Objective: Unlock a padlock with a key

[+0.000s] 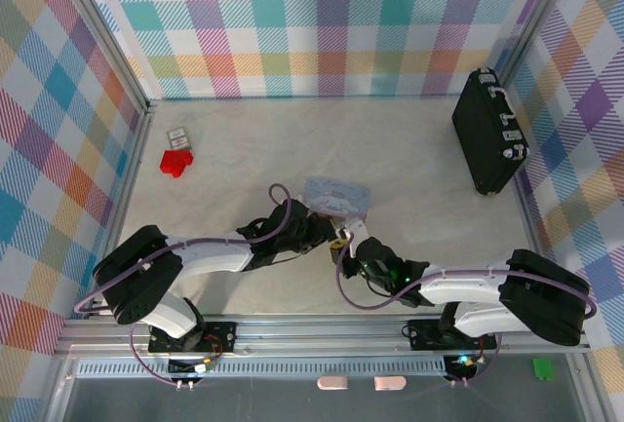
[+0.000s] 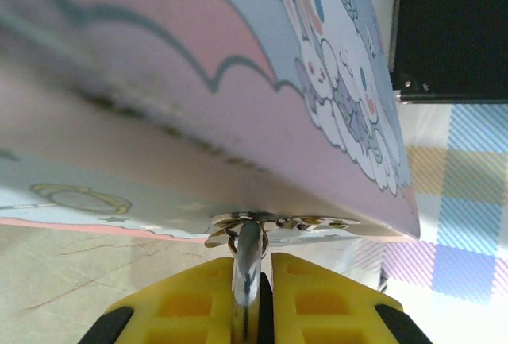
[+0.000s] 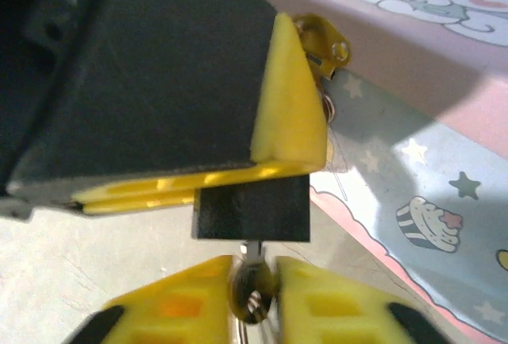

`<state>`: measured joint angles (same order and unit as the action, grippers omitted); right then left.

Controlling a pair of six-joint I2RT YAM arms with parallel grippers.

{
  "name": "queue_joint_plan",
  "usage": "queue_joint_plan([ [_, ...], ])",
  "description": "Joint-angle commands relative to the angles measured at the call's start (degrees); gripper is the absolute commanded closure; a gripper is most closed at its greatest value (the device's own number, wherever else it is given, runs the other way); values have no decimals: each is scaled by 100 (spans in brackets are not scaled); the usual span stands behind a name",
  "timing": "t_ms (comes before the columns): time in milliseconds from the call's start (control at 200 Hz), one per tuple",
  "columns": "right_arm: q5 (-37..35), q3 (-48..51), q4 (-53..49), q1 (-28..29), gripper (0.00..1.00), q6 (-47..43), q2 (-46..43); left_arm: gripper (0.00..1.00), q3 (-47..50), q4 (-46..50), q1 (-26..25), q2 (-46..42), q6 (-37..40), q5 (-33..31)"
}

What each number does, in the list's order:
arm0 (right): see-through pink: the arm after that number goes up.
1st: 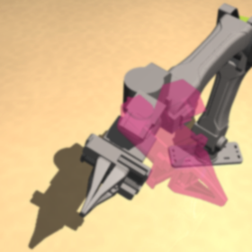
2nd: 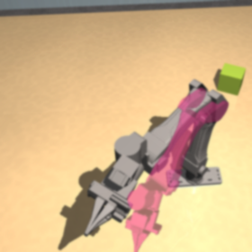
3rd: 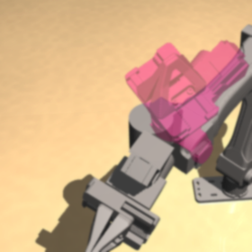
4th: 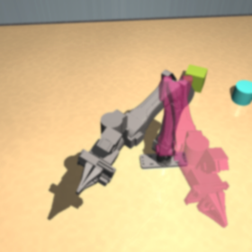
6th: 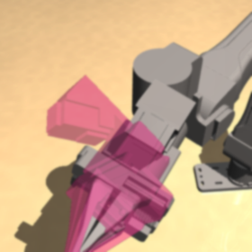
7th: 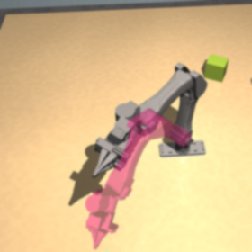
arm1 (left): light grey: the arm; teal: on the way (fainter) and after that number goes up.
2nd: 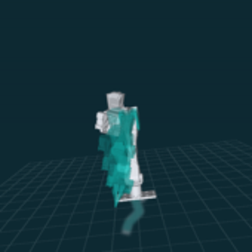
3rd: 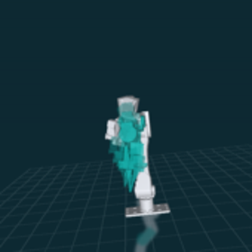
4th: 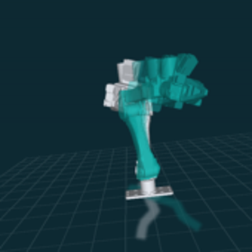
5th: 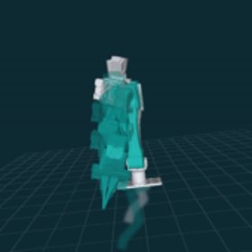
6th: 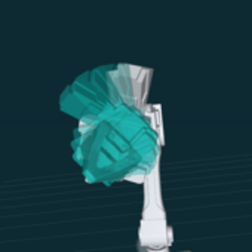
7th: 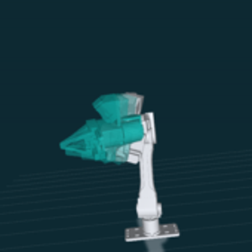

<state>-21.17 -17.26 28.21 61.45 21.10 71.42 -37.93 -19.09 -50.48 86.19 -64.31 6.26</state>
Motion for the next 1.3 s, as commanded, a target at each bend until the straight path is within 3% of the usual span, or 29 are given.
queue_joint_plan([
  [0, -29, -35, -330, -45, 69, 180, -81, 100, -357, 729, 54, -65, 636, -256],
  [120, 129, -49, -555, -96, 53, 227, -184, 100, -500, 1438, 62, -159, 1172, -524],
  [195, 331, -107, -776, -221, 49, 293, -237, 100, -539, 1759, 64, -207, 1504, -694],
  [555, 643, -334, -1608, -492, 39, 626, -599, 100, -630, 2605, 62, 97, 2657, -1480],
  [670, 507, -464, -1991, -507, 34, 854, -664, 100, -601, 2614, 48, 292, 2813, -1540],
  [975, 312, -572, -2340, -526, 33, 1513, -735, 100, -780, 3096, -170, 825, 2987, -2033],
  [1295, 868, -798, -2323, -522, 33, 1811, -254, 73, -629, 2844, -226, 659, 3024, -2019],
])
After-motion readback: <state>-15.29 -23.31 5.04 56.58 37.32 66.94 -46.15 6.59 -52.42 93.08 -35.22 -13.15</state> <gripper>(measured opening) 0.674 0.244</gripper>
